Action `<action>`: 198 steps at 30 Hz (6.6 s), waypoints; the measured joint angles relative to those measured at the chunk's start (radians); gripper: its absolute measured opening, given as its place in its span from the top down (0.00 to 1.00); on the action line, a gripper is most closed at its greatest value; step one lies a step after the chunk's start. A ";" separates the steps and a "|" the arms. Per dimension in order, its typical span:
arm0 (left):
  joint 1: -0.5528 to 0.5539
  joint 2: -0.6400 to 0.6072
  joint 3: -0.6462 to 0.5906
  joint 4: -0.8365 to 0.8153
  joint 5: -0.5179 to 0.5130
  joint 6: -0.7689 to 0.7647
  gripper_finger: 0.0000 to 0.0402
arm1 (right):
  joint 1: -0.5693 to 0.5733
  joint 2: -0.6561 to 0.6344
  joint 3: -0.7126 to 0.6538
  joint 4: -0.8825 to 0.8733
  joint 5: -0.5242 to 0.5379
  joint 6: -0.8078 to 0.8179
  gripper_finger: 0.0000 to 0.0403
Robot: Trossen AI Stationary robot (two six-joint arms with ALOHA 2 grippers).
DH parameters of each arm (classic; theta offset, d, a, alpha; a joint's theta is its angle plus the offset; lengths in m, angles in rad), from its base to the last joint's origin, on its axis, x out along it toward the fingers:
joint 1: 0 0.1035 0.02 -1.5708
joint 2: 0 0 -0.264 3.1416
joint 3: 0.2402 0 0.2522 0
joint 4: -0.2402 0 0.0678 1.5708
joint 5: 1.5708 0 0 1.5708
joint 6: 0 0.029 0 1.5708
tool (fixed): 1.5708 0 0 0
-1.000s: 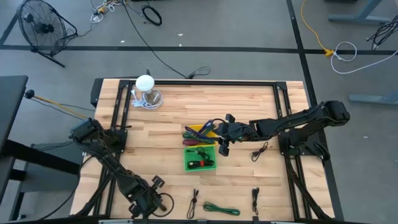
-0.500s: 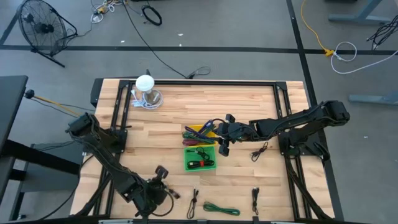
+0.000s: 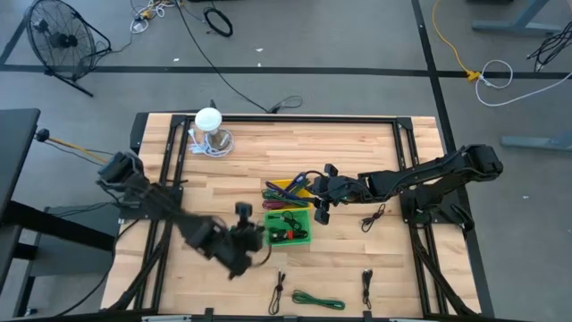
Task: Pick & Place USB Port
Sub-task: Put the black USB cable into the green bin
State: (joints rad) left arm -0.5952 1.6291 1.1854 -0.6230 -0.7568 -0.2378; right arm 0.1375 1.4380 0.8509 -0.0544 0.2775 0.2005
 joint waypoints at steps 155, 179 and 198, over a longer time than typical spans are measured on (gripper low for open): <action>0.144 0.085 -0.198 0.701 0.611 0.145 0.83 | 0.180 0.002 -0.129 -0.671 -0.180 0.393 0.63; 0.144 0.085 -0.198 0.700 0.611 0.145 0.83 | 0.181 0.007 -0.237 -0.415 -0.211 0.412 0.95; 0.144 0.075 -0.198 0.700 0.460 0.147 0.83 | 0.187 0.007 0.121 -0.422 -0.109 0.266 0.97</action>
State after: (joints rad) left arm -0.4507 1.7041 0.9878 0.0769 -0.2971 -0.0910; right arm 0.3243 1.4452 0.9721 -0.4763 0.1681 0.4664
